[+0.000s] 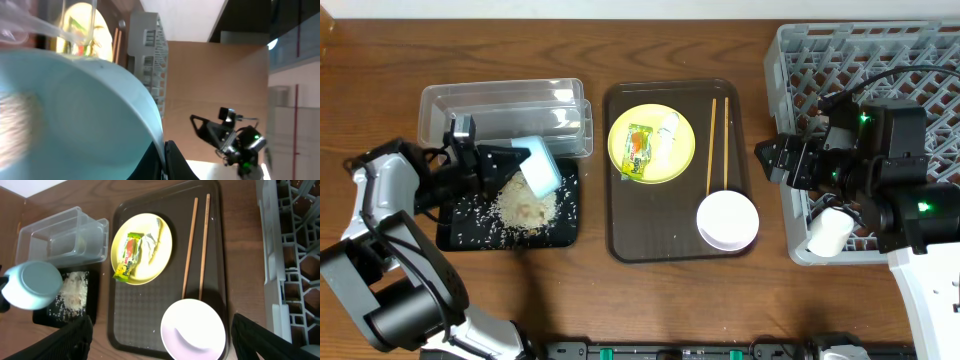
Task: Sort waste into correct bins and load items into the dishwasher rack
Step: 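Carry the blue bowl left and tip rice onto the black tray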
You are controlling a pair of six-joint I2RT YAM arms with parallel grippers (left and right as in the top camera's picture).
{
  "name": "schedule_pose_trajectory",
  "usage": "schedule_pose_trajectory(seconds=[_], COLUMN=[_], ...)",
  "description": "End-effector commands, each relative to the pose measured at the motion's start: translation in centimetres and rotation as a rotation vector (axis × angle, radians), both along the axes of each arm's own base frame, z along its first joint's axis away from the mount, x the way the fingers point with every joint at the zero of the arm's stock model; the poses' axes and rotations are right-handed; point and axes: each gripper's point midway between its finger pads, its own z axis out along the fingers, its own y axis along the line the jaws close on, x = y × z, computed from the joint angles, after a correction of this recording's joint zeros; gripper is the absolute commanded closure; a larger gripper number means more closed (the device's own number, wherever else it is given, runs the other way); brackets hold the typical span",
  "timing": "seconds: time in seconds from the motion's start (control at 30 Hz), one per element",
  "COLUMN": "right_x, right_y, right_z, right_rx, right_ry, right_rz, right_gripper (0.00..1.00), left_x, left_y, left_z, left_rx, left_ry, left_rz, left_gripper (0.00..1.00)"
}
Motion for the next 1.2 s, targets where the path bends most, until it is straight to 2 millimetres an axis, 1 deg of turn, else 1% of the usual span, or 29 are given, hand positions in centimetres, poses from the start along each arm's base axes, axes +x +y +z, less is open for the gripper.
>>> schedule_pose_trajectory(seconds=[0.0, 0.07, 0.1, 0.13, 0.17, 0.2, 0.23, 0.27, 0.3, 0.33, 0.37, 0.43, 0.53, 0.57, 0.6, 0.63, 0.67, 0.77, 0.87, 0.97, 1.07, 1.17], right_x=[0.1, 0.1, 0.1, 0.1, 0.1, 0.1, 0.1, 0.1, 0.0, 0.1, 0.1, 0.1, 0.0, 0.0, 0.0, 0.0, 0.1, 0.0, 0.0, 0.0, 0.2, 0.2], right_y=[-0.1, -0.1, -0.1, -0.1, -0.1, -0.1, -0.1, -0.1, -0.1, -0.1, -0.1, -0.1, -0.1, -0.1, -0.1, -0.1, -0.1, -0.1, -0.1, -0.1, -0.1, -0.1], right_z=[0.6, 0.6, 0.6, 0.6, 0.6, 0.6, 0.6, 0.6, 0.6, 0.6, 0.6, 0.6, 0.6, 0.6, 0.5, 0.6, 0.6, 0.5, 0.5, 0.5, 0.7, 0.7], right_rx=[0.005, 0.005, 0.005, 0.005, 0.005, 0.005, 0.005, 0.005, 0.005, 0.005, 0.005, 0.005, 0.005, 0.005, 0.005, 0.005, 0.005, 0.004, 0.004, 0.004, 0.005, 0.005], right_ry=[-0.011, -0.011, -0.011, -0.01, -0.01, -0.011, -0.011, -0.009, -0.006, -0.007, -0.008, -0.007, -0.006, -0.006, -0.006, -0.006, -0.007, -0.004, -0.003, -0.005, -0.014, -0.015], right_rz=[-0.009, -0.009, -0.009, -0.009, -0.009, -0.009, -0.009, -0.009, -0.009, -0.009, -0.009, -0.009, -0.009, -0.009, -0.009, -0.009, -0.009, -0.009, -0.009, -0.009, -0.009, -0.009], right_gripper=[0.14, 0.13, 0.13, 0.14, 0.13, 0.13, 0.13, 0.13, 0.13, 0.13, 0.13, 0.13, 0.13, 0.13, 0.13, 0.13, 0.13, 0.13, 0.13, 0.12, 0.12, 0.11], left_x=[0.0, -0.4, -0.6, -0.8, -0.9, -1.0, -1.1, -1.1, -1.1, -1.0, -1.1, -1.3, -1.8, -1.9, -1.8, -1.8, -1.8, -2.1, -2.9, -3.9, -5.2, -5.8], left_y=[0.2, -0.1, -0.3, -0.3, -0.1, -0.2, -0.3, -0.4, -0.4, -0.1, 0.0, -0.5, -0.7, -0.7, -0.4, 0.0, 0.0, -0.3, -0.7, -1.7, -2.7, -3.1], left_z=[0.7, 1.3, 1.4, 0.9, 0.3, 0.4, 1.0, 1.3, 0.9, 0.6, 1.0, 2.2, 2.4, 2.2, 1.1, 0.4, 0.5, 1.1, 1.4, 2.1, 2.1, 2.1], left_rx=[0.027, -0.012, 0.014, 0.057, 0.075, 0.032, 0.004, 0.024, 0.054, 0.05, 0.008, -0.02, 0.006, 0.04, 0.126, 0.129, 0.092, 0.092, 0.139, 0.204, 0.348, 0.518], left_ry=[-0.093, -0.064, -0.107, -0.125, -0.095, -0.029, -0.038, -0.093, -0.119, -0.073, -0.031, -0.069, -0.069, -0.105, -0.151, -0.073, -0.009, -0.027, -0.027, -0.032, 0.026, 0.075], left_rz=[0.006, 0.011, 0.001, -0.017, -0.025, -0.014, -0.005, -0.011, -0.021, -0.015, 0.002, 0.011, -0.005, -0.016, -0.043, -0.039, -0.025, -0.03, -0.052, -0.091, -0.142, -0.138], left_gripper=[0.94, 0.94, 0.94, 0.94, 0.94, 0.94, 0.94, 0.94, 0.94, 0.94, 0.94, 0.94, 0.94, 0.94, 0.94, 0.94, 0.94, 0.94, 0.94, 0.94, 0.93, 0.94])
